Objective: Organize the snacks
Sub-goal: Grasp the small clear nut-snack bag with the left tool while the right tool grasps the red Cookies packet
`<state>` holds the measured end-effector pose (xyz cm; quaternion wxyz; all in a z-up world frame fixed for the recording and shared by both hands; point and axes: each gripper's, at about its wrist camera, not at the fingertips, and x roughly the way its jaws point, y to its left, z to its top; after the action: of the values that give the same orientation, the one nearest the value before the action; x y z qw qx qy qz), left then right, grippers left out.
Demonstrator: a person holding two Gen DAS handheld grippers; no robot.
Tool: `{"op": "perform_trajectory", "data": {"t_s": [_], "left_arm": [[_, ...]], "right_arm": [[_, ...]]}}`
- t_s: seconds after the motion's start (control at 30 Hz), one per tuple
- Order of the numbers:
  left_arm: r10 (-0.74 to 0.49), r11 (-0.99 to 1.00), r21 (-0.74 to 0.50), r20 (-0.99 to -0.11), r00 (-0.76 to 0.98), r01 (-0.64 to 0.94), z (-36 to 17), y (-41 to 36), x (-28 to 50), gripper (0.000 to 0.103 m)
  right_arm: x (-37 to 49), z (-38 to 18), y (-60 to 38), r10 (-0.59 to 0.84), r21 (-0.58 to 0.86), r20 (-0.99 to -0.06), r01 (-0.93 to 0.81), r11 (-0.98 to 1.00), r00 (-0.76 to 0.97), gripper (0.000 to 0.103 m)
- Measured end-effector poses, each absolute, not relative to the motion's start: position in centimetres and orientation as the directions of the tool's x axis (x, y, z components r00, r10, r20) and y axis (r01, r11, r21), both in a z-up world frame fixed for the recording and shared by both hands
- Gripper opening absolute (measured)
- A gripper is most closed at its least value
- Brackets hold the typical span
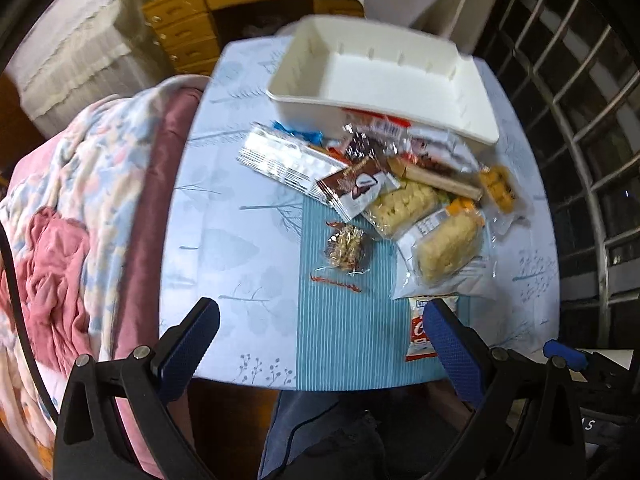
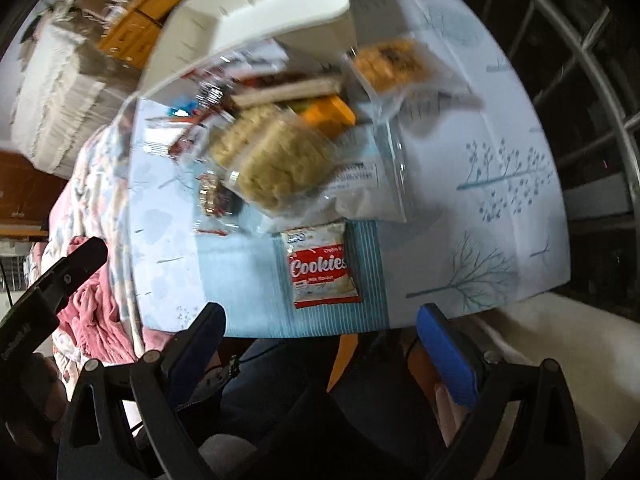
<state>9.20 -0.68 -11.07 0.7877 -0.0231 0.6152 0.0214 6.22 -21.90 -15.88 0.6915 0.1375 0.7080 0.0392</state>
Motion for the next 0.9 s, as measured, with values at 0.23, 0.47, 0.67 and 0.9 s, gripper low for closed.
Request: {"op": "perform_trajectory", "data": {"t_s": [0.23, 0.47, 0.67, 0.9], "left_arm": [[-0.016, 1.000, -0.014, -0.996, 0.086, 0.014, -17.1, -1.0, 13.9, 0.101], [-0.056, 0.998, -0.059, -0.995, -0.084, 0.036, -23.3, -1.5, 18.1, 0.101], [-0.052, 0.996, -0.065, -0.982, -0.181, 0.063, -27.3, -1.8, 20.1, 0.089], [-0.066, 0.993, -0.086, -0.971, -0.228, 0.078, -29.4, -2.4, 21.2, 0.073]], "right_arm": [[7.9, -21.1, -21.2, 0.247, 0.209, -0.959, 0.238, 0.949, -0.141, 0.097], [8.2, -25.3, -19.8, 0.205, 0.135, -0.951, 0.286, 0.949, -0.231, 0.096], [7.9, -27.0, -17.9, 0.179, 0.101, -0.945, 0.278, 0.955, -0.272, 0.089], [8.1, -27.9, -16.5, 0.133, 0.059, -0.950, 0.257, 0.965, -0.281, 0.077]]}}
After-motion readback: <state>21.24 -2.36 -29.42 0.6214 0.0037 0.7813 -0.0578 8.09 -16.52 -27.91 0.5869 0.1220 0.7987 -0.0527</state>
